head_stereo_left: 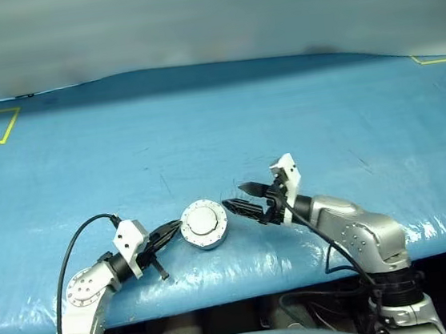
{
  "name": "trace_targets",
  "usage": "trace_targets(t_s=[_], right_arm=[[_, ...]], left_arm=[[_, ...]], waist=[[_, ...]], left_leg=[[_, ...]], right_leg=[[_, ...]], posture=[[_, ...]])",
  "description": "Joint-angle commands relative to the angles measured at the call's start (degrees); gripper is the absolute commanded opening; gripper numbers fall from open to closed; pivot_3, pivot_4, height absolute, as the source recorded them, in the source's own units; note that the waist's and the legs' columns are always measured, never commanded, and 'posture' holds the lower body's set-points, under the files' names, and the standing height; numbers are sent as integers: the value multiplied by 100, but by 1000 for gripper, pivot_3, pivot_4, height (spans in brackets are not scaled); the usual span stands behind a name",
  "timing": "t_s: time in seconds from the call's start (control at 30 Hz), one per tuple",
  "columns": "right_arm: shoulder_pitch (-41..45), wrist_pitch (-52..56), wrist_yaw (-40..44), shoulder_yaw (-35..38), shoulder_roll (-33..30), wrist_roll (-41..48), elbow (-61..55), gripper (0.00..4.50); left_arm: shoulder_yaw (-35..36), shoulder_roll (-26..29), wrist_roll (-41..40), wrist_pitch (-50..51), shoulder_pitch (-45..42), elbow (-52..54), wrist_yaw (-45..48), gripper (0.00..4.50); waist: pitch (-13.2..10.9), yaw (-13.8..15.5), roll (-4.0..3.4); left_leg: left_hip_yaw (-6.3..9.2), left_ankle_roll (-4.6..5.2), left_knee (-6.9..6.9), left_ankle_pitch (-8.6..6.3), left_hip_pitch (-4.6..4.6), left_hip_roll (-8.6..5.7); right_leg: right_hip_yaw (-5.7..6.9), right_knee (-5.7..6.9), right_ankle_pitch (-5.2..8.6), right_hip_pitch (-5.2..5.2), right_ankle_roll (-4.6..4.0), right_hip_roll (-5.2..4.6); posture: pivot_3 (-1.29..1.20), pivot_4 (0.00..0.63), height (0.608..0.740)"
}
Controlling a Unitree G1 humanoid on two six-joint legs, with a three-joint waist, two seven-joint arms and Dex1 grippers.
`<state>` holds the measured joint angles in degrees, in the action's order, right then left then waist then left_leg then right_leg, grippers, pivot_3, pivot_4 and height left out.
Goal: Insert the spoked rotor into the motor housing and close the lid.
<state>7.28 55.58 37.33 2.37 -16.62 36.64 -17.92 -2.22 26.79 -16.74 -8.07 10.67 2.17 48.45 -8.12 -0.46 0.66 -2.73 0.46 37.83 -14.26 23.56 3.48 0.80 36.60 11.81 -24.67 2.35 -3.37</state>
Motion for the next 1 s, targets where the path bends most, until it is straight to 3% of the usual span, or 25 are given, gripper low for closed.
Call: trace_targets(t_s=[0.03, 0.33, 0.97, 1.0], right_arm=[[-85, 431, -73, 316, -8, 532, 27, 4482], [-248, 1095, -495, 518, 466, 1122, 676, 4482], [-237, 1147, -684, -96, 740, 1177, 808, 4482], [-245, 1154, -678, -117, 745, 1182, 810, 4310]], left_arm=[[-125, -19, 108, 20, 61, -158, 60, 0], [-129, -51, 132, 1, 95, -132, -2, 0], [-143, -65, 198, -13, 28, -199, -70, 0], [-138, -62, 202, -22, 28, -212, -74, 0]], waist=[[-1, -11, -2], [-2, -11, -5], [-1, -17, -6], [-1, -17, -6]], left_leg=[[0, 0, 0, 0, -1, 0], [1, 0, 0, 0, 0, 1], [5, 1, 1, 0, -1, 2], [5, 1, 1, 0, -1, 2]], right_leg=[[0, 0, 0, 0, 0, 0], [0, -2, 1, 1, 1, 1], [2, -1, 1, 2, 2, 4], [2, -1, 1, 2, 2, 4]], posture=[[0, 150, 740], [0, 150, 740], [0, 150, 740], [0, 150, 740]])
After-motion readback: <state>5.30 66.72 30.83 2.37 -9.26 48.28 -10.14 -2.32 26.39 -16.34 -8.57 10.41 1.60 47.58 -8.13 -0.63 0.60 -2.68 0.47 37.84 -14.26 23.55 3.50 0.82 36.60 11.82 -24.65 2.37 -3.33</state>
